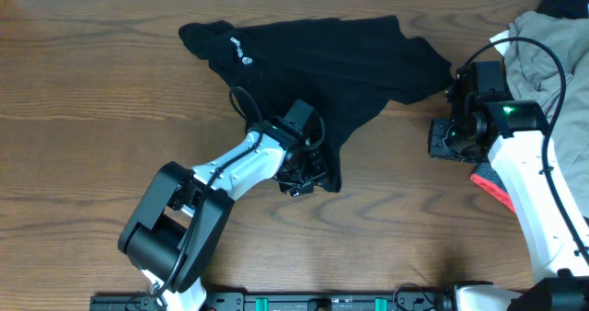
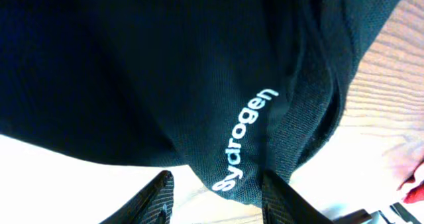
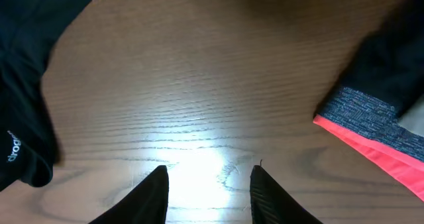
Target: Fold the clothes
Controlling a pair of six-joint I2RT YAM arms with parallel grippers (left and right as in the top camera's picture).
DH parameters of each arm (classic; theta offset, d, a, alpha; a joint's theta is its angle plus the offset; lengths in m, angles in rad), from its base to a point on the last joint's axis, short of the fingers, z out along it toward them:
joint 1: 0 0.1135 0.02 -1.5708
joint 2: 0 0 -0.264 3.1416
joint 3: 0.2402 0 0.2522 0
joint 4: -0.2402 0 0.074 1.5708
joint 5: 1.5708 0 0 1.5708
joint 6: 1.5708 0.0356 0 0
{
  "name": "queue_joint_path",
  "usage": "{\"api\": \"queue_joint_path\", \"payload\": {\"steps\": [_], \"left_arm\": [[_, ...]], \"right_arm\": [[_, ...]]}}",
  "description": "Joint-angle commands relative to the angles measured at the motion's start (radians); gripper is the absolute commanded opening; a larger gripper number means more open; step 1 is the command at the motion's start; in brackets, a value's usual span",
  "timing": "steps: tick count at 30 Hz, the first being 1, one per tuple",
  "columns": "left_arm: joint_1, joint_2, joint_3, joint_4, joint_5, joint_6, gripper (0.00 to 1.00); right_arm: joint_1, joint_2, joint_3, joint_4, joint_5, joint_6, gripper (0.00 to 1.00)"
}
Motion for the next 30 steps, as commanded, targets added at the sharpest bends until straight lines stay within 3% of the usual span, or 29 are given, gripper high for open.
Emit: {"api": "queue_joint_path", "payload": {"steps": [1, 7, 18, 27, 29, 30], "left_arm": [[-0.016, -0.024, -0.005, -0.006, -0.066, 0.036, 0.44], [-0.083, -0.030, 0.004, 0.022, -0.171, 0.126, 0.49], [-0.105, -0.030, 0.004, 0.084, -0.197, 0.129, 0.50], [-0.105, -0.030, 0.003, 0.106, -0.210, 0.129, 0.19], [-0.105, -0.030, 0.003, 0.103, -0.211, 0.129, 0.05], [-0.105, -0.030, 0.003, 0.101, -0.211, 0.129, 0.06]], "right_arm": [[-0.005, 0.000, 0.000, -0.002, 0.007, -0.014, 0.38], [-0.005, 0.000, 0.000, 0.000, 0.007, -0.014, 0.38], [-0.005, 0.000, 0.000, -0.002, 0.007, -0.014, 0.38], [-0.005, 0.000, 0.000, -0.003, 0.007, -0.013, 0.38], [-0.005, 0.000, 0.000, -0.005, 0.006, -0.013, 0.38], [-0.005, 0.000, 0.000, -0.006, 0.007, -0.013, 0.38]]}}
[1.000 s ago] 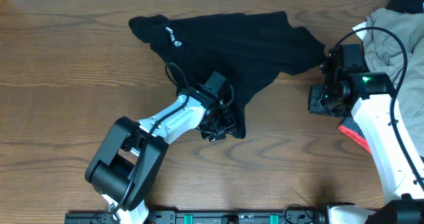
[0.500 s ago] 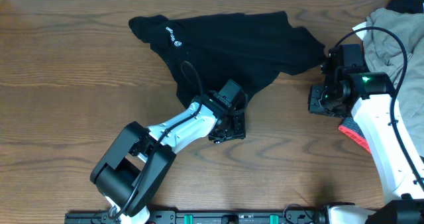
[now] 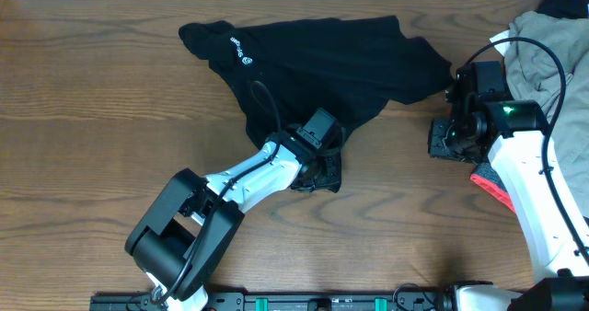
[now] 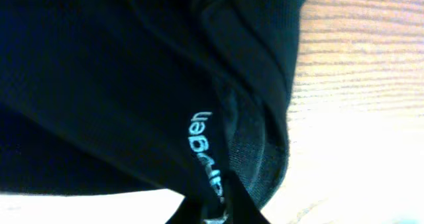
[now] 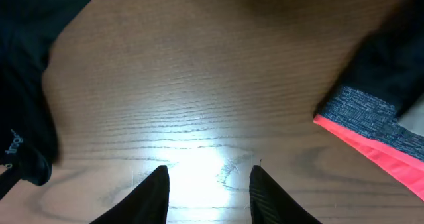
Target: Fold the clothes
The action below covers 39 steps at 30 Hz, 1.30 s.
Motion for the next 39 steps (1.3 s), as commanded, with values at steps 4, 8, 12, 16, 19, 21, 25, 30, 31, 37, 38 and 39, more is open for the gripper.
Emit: {"api": "queue_joint_path", "payload": {"steps": [4, 8, 12, 16, 19, 21, 25, 30, 31, 37, 38, 39], "left_arm": [[0.004, -0.026, 0.004, -0.029, -0.020, 0.004, 0.06], [0.031, -0.077, 0.004, -0.157, -0.021, 0.031, 0.06], [0.114, -0.224, 0.004, -0.355, -0.133, 0.064, 0.06], [0.240, -0.455, 0.004, -0.492, -0.330, 0.089, 0.06], [0.301, -0.561, 0.004, -0.497, -0.361, 0.102, 0.06], [0.327, -0.599, 0.004, -0.509, -0.385, 0.113, 0.06], [0.365, -0.618, 0.001, -0.562, -0.447, 0.112, 0.06], [0.397, -0.597, -0.021, -0.585, -0.494, 0.112, 0.06], [0.400, -0.589, -0.022, -0.585, -0.494, 0.112, 0.06], [0.401, -0.526, -0.022, -0.590, -0.559, 0.113, 0.06], [0.401, -0.514, -0.022, -0.593, -0.591, 0.113, 0.06], [0.401, -0.501, -0.022, -0.595, -0.622, 0.113, 0.06]], "right_arm": [[-0.005, 0.000, 0.000, -0.005, 0.007, -0.014, 0.38], [-0.005, 0.000, 0.000, -0.004, 0.007, -0.014, 0.37], [-0.005, 0.000, 0.000, 0.014, 0.008, -0.014, 0.37], [-0.005, 0.000, 0.000, 0.078, 0.007, -0.014, 0.35], [-0.006, 0.005, 0.000, 0.124, 0.007, -0.014, 0.34], [-0.005, 0.014, 0.000, 0.143, 0.007, -0.014, 0.34], [-0.005, 0.048, 0.000, 0.152, 0.007, -0.014, 0.34], [-0.006, 0.131, 0.000, 0.180, 0.019, -0.018, 0.34], [-0.006, 0.151, 0.000, 0.193, 0.019, -0.020, 0.34], [-0.011, 0.250, 0.000, 0.286, 0.019, -0.058, 0.35], [-0.014, 0.263, 0.000, 0.298, 0.018, -0.058, 0.35], [-0.019, 0.276, 0.000, 0.307, 0.013, -0.058, 0.35]]}}
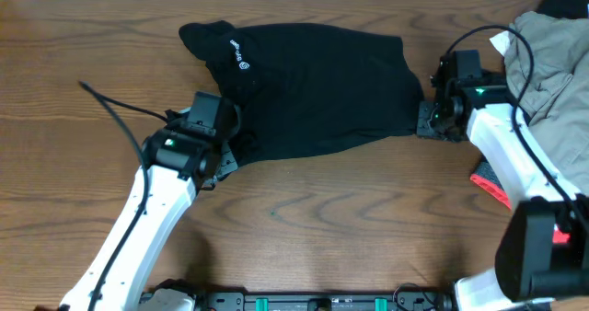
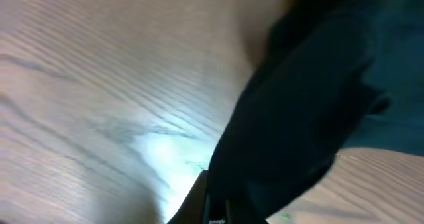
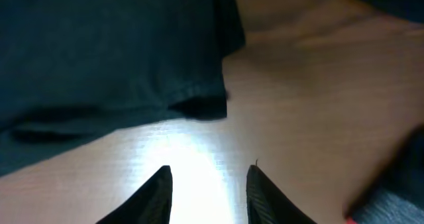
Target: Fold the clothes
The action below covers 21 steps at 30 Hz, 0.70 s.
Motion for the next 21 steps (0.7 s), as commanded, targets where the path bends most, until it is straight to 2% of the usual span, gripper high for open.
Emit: {"api": "queue_joint_path", "payload": {"steps": [1, 8, 14, 21], "left_arm": [[0.005, 0.047, -0.013, -0.008, -0.146, 0.010, 0.06], [0.005, 0.120, -0.013, 0.020, -0.155, 0.010, 0.06], [0.005, 0.147, -0.013, 0.035, -0.155, 0.010, 0.06], [0.005, 0.147, -0.013, 0.048, -0.155, 0.010, 0.06]], "right_arm": [[-0.023, 0.048, 0.000, 0.027, 0.001, -0.025, 0.35], [-0.064, 0.129, 0.000, 0.098, -0.089, -0.026, 0.36], [-0.074, 0.177, 0.000, 0.163, -0.262, -0.025, 0.38], [-0.070, 0.218, 0.000, 0.154, -0.279, -0.026, 0.40]]}}
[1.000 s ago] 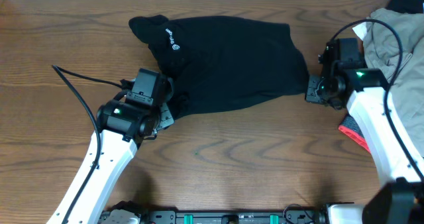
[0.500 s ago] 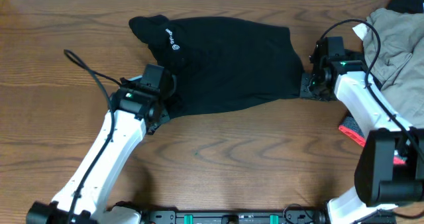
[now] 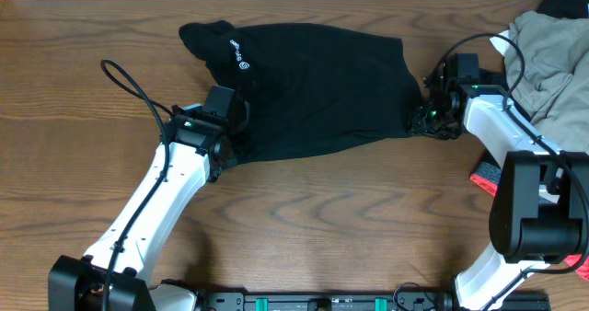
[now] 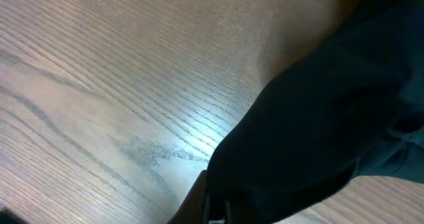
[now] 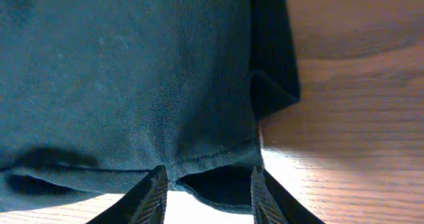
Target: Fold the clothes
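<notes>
A black shirt (image 3: 322, 81) with a small white logo (image 3: 241, 53) lies spread across the far middle of the wooden table (image 3: 350, 219). My left gripper (image 3: 224, 143) is at its lower left corner, shut on a bunched fold of the black fabric (image 4: 318, 124); the jaws are pressed together and mostly buried in cloth (image 4: 215, 211). My right gripper (image 3: 426, 118) is at the shirt's lower right corner. It is open (image 5: 211, 187), and the stitched hem (image 5: 218, 156) lies between its fingers.
A heap of beige clothes (image 3: 552, 44) sits at the far right with a dark garment behind it. A grey and coral piece (image 3: 488, 180) lies beside the right arm. The left arm's cable (image 3: 129, 81) loops over the table.
My right gripper has moved from just off the shirt's right edge onto its lower right corner, with the hem now between the open fingers. The left gripper holds the same corner, barely shifted.
At first the shirt hung in a point toward the table's middle, my left gripper open over that tip, my right open over bare wood. Then the left was shut on the tip. Later the tip was far left, the shirt spread wide, and the right gripper stood at its right edge.
</notes>
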Controlling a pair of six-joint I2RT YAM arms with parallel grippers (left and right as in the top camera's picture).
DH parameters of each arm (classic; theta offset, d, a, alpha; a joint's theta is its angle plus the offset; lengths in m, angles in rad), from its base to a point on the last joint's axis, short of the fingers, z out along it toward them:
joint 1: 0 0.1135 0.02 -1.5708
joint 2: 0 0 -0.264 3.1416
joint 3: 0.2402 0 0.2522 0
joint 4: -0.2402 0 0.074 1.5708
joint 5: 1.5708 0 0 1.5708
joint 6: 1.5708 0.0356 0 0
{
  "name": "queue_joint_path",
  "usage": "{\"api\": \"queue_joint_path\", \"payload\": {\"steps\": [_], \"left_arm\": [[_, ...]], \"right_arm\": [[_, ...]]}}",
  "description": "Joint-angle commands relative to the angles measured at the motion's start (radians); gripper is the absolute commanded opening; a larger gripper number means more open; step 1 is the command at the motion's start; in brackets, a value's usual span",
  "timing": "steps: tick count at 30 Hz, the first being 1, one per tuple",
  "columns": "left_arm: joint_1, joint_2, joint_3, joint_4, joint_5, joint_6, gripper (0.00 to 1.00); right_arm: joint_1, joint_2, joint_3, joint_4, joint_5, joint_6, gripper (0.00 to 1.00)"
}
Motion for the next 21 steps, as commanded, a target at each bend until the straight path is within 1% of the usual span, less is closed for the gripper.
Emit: {"api": "queue_joint_path", "payload": {"steps": [1, 16, 21], "left_arm": [[0.004, 0.003, -0.010, 0.002, -0.030, 0.010, 0.06], [0.004, 0.003, -0.010, 0.002, -0.030, 0.010, 0.06], [0.004, 0.003, -0.010, 0.002, -0.029, 0.010, 0.06]], "right_arm": [[-0.001, 0.030, 0.000, -0.005, -0.036, -0.011, 0.40], [-0.001, 0.093, 0.000, -0.007, -0.013, -0.011, 0.43], [-0.001, 0.097, 0.000, 0.006, -0.013, -0.012, 0.43]]}}
